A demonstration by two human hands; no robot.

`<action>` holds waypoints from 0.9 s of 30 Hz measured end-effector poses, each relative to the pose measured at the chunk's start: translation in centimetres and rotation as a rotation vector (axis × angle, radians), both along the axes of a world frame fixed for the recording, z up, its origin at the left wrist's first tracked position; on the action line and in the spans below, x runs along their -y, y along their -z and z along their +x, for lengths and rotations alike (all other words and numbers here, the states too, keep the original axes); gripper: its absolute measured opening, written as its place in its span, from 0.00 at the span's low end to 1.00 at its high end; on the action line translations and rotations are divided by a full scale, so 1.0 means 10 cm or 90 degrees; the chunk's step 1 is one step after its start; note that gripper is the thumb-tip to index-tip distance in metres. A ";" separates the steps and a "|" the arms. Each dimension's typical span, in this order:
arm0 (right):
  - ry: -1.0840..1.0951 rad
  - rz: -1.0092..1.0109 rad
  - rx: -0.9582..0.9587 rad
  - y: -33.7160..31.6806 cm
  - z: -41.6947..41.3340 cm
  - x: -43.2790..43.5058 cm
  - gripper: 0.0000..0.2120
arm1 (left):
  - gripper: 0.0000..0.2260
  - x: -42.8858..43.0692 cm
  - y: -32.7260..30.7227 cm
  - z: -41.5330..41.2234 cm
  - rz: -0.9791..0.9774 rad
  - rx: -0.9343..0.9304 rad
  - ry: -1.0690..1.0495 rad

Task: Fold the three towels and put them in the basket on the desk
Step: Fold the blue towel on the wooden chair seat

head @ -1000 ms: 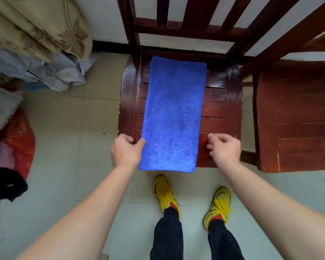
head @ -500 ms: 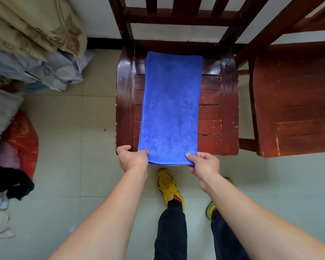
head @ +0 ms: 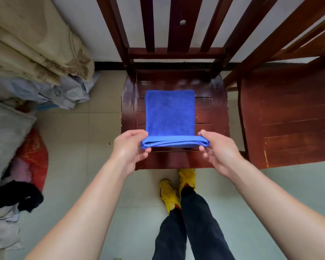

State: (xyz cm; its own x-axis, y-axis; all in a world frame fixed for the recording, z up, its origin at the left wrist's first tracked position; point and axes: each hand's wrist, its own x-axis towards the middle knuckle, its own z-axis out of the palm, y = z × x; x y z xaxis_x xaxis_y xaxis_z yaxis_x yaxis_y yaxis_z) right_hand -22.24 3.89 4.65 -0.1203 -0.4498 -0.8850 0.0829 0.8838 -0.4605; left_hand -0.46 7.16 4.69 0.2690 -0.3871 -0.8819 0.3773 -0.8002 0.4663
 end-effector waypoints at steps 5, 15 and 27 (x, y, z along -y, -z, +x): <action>0.133 0.067 0.163 0.21 0.04 0.65 0.06 | 0.08 0.75 0.17 0.05 0.033 -0.118 -0.120; 0.092 0.109 0.184 0.70 0.14 1.48 0.12 | 0.09 1.47 0.72 0.16 0.082 -0.122 -0.161; -0.094 0.013 0.026 0.86 0.26 1.32 0.06 | 0.07 1.35 1.00 -0.03 -0.082 0.182 0.205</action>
